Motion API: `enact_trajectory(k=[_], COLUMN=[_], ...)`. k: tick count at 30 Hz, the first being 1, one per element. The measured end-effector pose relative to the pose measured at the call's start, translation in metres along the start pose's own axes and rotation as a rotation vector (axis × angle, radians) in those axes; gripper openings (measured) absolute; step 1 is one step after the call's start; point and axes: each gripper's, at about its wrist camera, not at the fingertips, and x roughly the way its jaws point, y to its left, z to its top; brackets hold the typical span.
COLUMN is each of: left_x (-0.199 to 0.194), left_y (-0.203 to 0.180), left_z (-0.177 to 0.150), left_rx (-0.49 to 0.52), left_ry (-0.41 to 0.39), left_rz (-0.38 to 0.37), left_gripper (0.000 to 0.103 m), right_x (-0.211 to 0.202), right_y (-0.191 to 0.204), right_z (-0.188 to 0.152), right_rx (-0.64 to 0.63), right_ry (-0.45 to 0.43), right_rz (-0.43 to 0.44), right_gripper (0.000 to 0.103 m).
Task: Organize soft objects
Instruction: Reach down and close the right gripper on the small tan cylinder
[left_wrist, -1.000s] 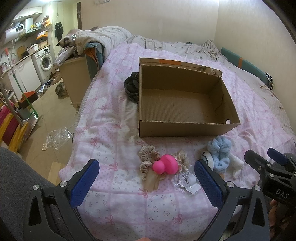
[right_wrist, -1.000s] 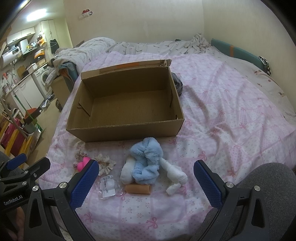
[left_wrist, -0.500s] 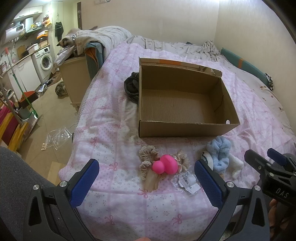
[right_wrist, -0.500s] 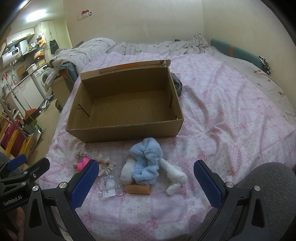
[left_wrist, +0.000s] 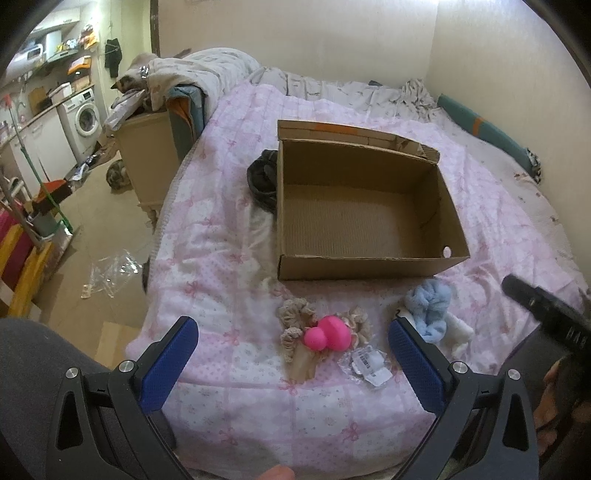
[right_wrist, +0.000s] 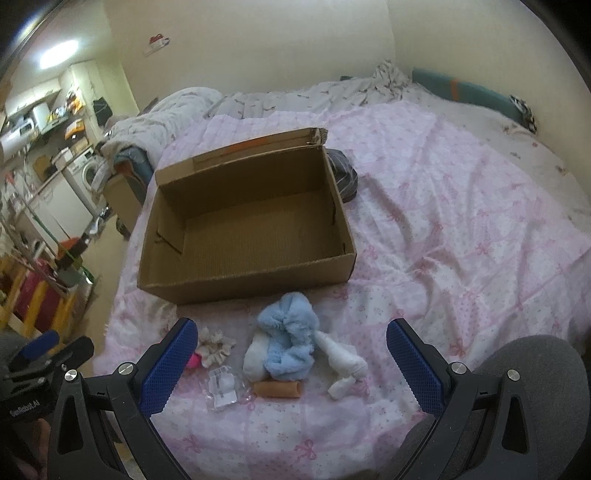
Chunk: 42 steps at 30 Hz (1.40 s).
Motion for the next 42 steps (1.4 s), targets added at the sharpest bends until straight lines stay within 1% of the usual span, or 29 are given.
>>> enact_trajectory(k=[3, 5, 9, 13, 16, 18, 20, 23, 25, 28, 30, 32, 33, 35, 36, 38, 39, 40, 41, 42], left_x=[0.001, 0.004, 0.014, 0.030, 0.049, 0.062, 0.076, 0.099, 0.116, 0.131, 0.138, 0.146, 0.149, 0.156, 0.157, 0.162, 0.164, 0.167, 0.170, 0.171], left_y=[-0.001, 0.000, 0.005, 0.007, 0.011, 0.015, 0.022, 0.030, 0.033, 0.034, 0.030, 0.021, 0.016, 0.009, 0.007, 0.004, 0.003, 0.003, 0.004, 0.005], left_z=[0.003, 0.006, 0.016, 0.030, 0.040, 0.043, 0.045, 0.042, 0.036, 0.025, 0.015, 0.003, -0.003, -0.014, -0.017, -0.021, -0.021, -0.022, -0.024, -0.024], left_rx=[0.007, 0.006, -0.006, 0.003, -0.005, -0.016, -0.039, -0.071, -0.084, -0.099, -0.102, -0.058, -0.038, -0.010, -0.008, -0.013, -0.013, -0.012, -0.013, -0.017], left_ry=[0.024, 0.040, 0.085, 0.129, 0.179, 0.210, 0.227, 0.287, 0.336, 0.395, 0.451, 0.521, 0.546, 0.593, 0.607, 0.624, 0.627, 0.631, 0.636, 0.640], left_rz=[-0.007, -0.005, -0.007, 0.003, 0.008, 0.019, 0.052, 0.060, 0.058, 0.029, -0.031, -0.075, -0.088, -0.116, -0.127, -0.143, -0.141, -0.135, -0.131, -0.131], left_gripper=[0.103, 0.103, 0.103, 0.103, 0.103, 0.103, 0.103, 0.103, 0.103, 0.101, 0.096, 0.093, 0.091, 0.071, 0.067, 0.053, 0.048, 0.040, 0.027, 0.021], right_x=[0.003, 0.007, 0.018, 0.033, 0.046, 0.055, 0.067, 0.079, 0.081, 0.086, 0.089, 0.092, 0.094, 0.098, 0.100, 0.103, 0.103, 0.103, 0.103, 0.102], right_y=[-0.010, -0.014, -0.013, -0.008, -0.004, -0.008, -0.017, -0.023, -0.023, -0.028, -0.031, -0.034, -0.036, -0.036, -0.035, -0.034, -0.034, -0.034, -0.034, -0.034], right_z=[0.011, 0.018, 0.029, 0.035, 0.035, 0.031, 0.021, 0.013, 0.013, 0.011, 0.010, 0.010, 0.010, 0.009, 0.008, 0.008, 0.008, 0.008, 0.008, 0.008], right_rx=[0.043, 0.047, 0.009, -0.044, -0.074, -0.045, 0.030, 0.085, 0.084, 0.108, 0.126, 0.145, 0.152, 0.155, 0.153, 0.148, 0.145, 0.143, 0.141, 0.141], right_ry=[0.010, 0.017, 0.040, 0.090, 0.125, 0.155, 0.195, 0.244, 0.242, 0.264, 0.279, 0.286, 0.289, 0.297, 0.303, 0.316, 0.317, 0.315, 0.313, 0.313], right_rz=[0.016, 0.020, 0.039, 0.063, 0.076, 0.109, 0.153, 0.151, 0.148, 0.135, 0.122, 0.111, 0.110, 0.104, 0.102, 0.106, 0.104, 0.101, 0.098, 0.096], right_gripper=[0.103, 0.103, 0.103, 0.103, 0.103, 0.103, 0.103, 0.103, 0.103, 0.103, 0.103, 0.103, 0.103, 0.103, 0.103, 0.103, 0.103, 0.103, 0.103, 0.103])
